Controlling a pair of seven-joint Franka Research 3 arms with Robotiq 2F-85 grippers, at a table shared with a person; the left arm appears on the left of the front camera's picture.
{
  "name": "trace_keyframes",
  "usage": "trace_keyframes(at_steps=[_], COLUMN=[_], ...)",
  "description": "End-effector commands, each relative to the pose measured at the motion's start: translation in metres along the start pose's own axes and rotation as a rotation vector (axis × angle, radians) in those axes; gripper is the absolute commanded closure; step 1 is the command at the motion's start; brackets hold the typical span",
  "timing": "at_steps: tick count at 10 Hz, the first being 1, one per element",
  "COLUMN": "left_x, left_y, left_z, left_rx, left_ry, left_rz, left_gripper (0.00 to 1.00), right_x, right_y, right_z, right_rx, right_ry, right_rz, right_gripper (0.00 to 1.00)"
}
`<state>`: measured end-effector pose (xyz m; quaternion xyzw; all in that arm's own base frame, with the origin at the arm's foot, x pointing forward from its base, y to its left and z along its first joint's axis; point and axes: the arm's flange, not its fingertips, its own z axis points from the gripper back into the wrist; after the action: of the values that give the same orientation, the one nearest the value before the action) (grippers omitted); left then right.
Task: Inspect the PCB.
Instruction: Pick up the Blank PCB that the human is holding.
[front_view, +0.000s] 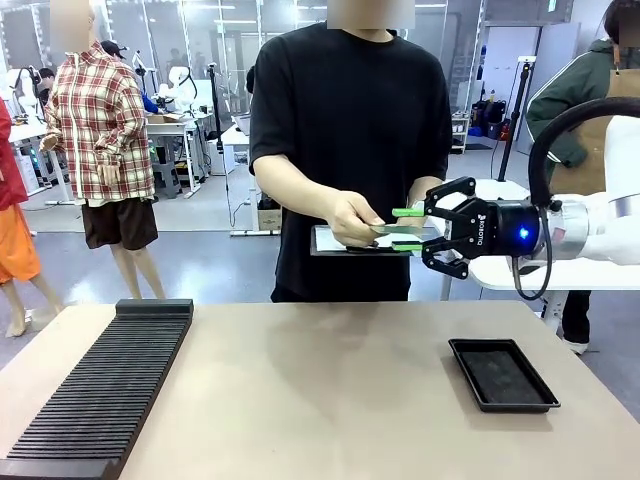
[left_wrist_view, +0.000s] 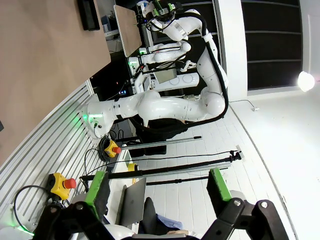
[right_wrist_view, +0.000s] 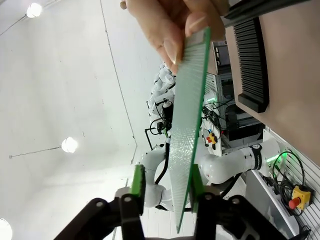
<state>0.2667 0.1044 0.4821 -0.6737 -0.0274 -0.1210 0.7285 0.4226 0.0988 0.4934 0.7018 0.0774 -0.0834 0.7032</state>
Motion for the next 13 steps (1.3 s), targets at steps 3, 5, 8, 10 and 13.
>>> trace_keyframes(at_steps=[3,5,8,10,13], left_x=[0.002,0.002,0.002,0.002,0.002], left_y=[-0.005,-0.005,-0.005,-0.005,-0.005], left_z=[0.002,0.002,0.002,0.002,0.002], left_rx=[-0.004,-0.004,-0.004,-0.004,-0.004], left_ry=[0.000,0.000,0.000,0.000,0.000], left_rz=[0.011,0.011,0.011,0.011,0.011], left_gripper=[0.00,0.00,0.00,0.00,0.00], right_x=[-0.004,-0.003,-0.003,-0.001,-0.001], right_y=[-0.001,-0.003,-0.009,-0.011,-0.011], right_z=[-0.005,-0.007,-0.002,0.000,0.000], right_rx=[0.015,0.014,0.035,0.003,0.003], right_ry=[-0.017,-0.016,-0.017,-0.001,-0.001], right_rz=[-0.031,-0.033,-0.042,-0.024,-0.024], right_gripper=[1.00,1.00,1.00,1.00,1.00])
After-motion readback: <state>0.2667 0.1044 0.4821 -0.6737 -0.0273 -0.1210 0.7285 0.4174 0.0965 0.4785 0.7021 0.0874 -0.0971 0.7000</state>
